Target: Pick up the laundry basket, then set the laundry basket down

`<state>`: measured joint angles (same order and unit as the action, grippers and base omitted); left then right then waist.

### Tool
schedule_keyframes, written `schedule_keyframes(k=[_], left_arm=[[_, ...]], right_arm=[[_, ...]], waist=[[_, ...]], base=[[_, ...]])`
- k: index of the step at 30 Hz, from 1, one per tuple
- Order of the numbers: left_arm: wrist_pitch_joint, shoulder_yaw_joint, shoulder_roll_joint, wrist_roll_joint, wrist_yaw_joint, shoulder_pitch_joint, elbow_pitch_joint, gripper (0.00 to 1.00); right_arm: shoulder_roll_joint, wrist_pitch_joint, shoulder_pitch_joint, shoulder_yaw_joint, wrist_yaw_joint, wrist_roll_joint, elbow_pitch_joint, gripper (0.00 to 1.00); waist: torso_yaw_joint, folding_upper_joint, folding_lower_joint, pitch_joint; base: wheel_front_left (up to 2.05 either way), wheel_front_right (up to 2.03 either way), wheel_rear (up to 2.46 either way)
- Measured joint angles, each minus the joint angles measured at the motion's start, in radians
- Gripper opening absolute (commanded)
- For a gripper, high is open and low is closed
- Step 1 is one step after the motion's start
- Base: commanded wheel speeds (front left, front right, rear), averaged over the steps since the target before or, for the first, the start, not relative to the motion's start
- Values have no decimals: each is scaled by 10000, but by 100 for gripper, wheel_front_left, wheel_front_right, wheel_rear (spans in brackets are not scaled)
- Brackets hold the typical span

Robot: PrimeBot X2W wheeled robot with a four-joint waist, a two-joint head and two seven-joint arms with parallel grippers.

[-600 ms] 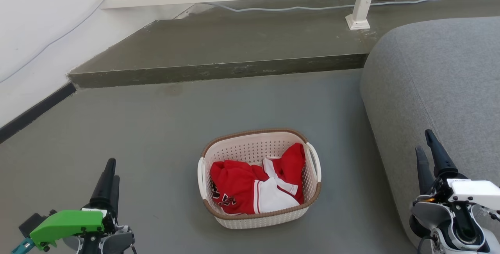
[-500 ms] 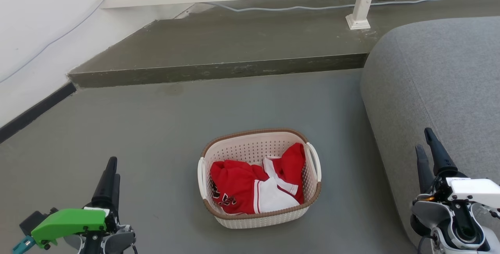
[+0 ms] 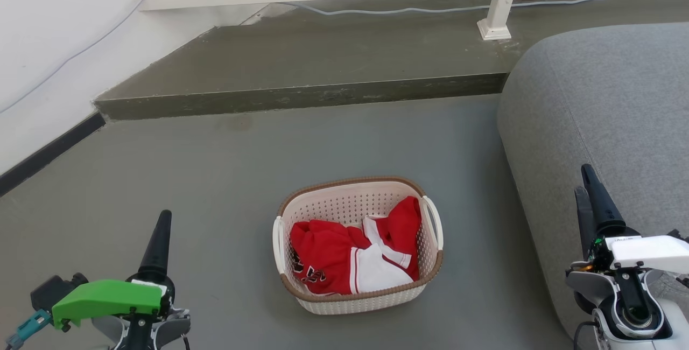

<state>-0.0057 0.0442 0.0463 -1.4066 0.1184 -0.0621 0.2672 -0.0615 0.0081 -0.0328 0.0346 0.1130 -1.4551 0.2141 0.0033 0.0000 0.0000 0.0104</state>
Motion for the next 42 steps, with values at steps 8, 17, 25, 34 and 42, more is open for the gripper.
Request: schedule_keyframes(k=[8, 17, 25, 34, 42], left_arm=[[-238, 159, 27, 1139, 0, -60, -209, 100], [-531, 431, 79, 2679, 2, -207, -399, 100], [-765, 625, 213, 4320, 2, -207, -439, 100], [-1028, 909, 217, 5839, -46, -221, -585, 100], [-1317, 1122, 138, 6970, -130, -263, -727, 100]], right_arm=[[-366, -336, -8, -462, 2, 947, -94, 100], [-721, -621, -54, -957, 6, 2173, -92, 100], [-1053, -928, -218, -1396, 10, 3567, -67, 100], [-1216, -1150, -331, -1647, 6, 5018, -27, 100], [-1212, -1436, -409, -1843, 2, 6000, -36, 100]], waist=[[5, 0, 0, 7], [11, 0, 0, 13], [14, 0, 0, 20], [8, 0, 0, 30], [7, 0, 0, 52]], base=[[0, 0, 0], [0, 0, 0], [0, 0, 0], [0, 0, 0], [0, 0, 0]])
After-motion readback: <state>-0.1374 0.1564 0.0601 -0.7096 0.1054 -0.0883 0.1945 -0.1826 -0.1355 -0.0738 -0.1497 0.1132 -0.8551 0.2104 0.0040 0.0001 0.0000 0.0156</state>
